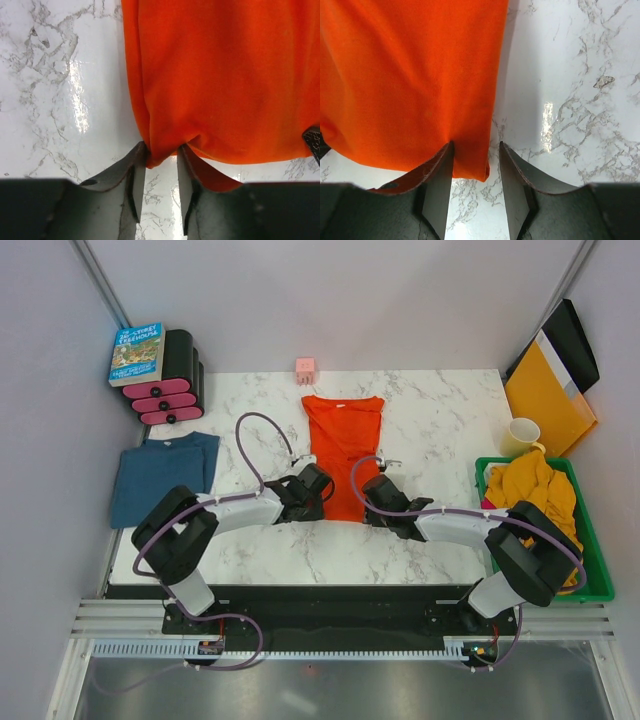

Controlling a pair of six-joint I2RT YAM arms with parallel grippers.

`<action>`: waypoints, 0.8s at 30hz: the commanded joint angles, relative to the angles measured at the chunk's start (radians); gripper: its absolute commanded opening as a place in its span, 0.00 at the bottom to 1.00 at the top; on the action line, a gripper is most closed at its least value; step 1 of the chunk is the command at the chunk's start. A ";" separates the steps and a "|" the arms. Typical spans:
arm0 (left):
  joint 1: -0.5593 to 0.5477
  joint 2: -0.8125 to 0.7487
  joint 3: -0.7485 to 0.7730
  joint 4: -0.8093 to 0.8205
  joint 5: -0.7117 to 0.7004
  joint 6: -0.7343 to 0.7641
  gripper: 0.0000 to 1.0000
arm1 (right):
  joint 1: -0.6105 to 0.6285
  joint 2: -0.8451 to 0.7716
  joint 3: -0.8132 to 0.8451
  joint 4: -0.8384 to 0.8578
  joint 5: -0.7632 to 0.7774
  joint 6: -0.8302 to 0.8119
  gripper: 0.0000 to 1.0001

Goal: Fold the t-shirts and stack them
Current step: Grab one side of the 2/3 rectangular tshirt with both arms

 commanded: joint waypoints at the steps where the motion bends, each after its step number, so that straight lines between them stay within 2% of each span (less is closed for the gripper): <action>1: 0.006 0.054 -0.062 -0.022 0.009 -0.016 0.30 | 0.008 0.027 -0.037 -0.102 -0.025 0.019 0.48; 6: 0.006 0.021 -0.102 -0.021 0.014 -0.017 0.12 | 0.011 0.032 -0.043 -0.102 -0.021 0.030 0.41; 10: 0.004 -0.009 -0.145 -0.017 0.029 -0.025 0.02 | 0.016 0.037 -0.062 -0.095 -0.022 0.044 0.25; 18: -0.001 -0.072 -0.220 -0.005 0.040 -0.033 0.02 | 0.019 0.050 -0.096 -0.070 -0.050 0.090 0.00; 24: -0.071 -0.158 -0.268 -0.011 0.060 -0.068 0.02 | 0.054 -0.012 -0.158 -0.090 -0.030 0.130 0.00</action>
